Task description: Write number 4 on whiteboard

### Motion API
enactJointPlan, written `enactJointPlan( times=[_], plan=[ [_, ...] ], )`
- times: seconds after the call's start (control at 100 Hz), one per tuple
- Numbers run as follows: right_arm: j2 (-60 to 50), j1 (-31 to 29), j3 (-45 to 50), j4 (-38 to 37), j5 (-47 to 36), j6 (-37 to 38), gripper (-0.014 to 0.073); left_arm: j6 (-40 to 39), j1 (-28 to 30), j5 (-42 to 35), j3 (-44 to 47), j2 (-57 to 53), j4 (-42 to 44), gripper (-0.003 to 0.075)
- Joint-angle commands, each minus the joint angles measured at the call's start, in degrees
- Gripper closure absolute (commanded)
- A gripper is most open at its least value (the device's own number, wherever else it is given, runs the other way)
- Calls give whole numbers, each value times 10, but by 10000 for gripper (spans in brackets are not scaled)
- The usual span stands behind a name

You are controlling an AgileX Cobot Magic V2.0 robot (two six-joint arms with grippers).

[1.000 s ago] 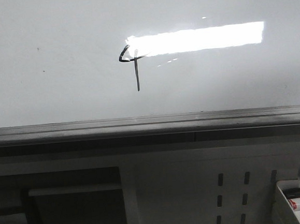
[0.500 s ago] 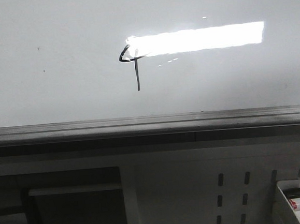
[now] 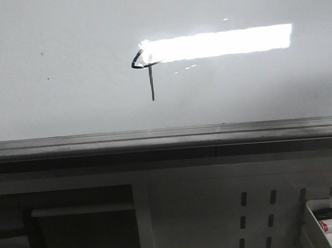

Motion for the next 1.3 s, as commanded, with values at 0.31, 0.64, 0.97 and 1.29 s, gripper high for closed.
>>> enactJointPlan(
  times=[0.31, 0.64, 0.97, 1.29],
  plan=[
    [-130, -4, 149, -76, -177, 215, 488, -7, 2, 41, 41, -274, 30, 260],
    [-222, -4, 345, -71, -382, 216, 664, -8, 2, -139, 226, -401, 31, 741],
    [-221, -4, 407, -71, -352, 216, 664, -8, 2, -140, 318, -401, 31, 741],
    [-221, -4, 407, -71, -350, 216, 664, -8, 17, -219, 395, -497, 37, 741]
  ],
)
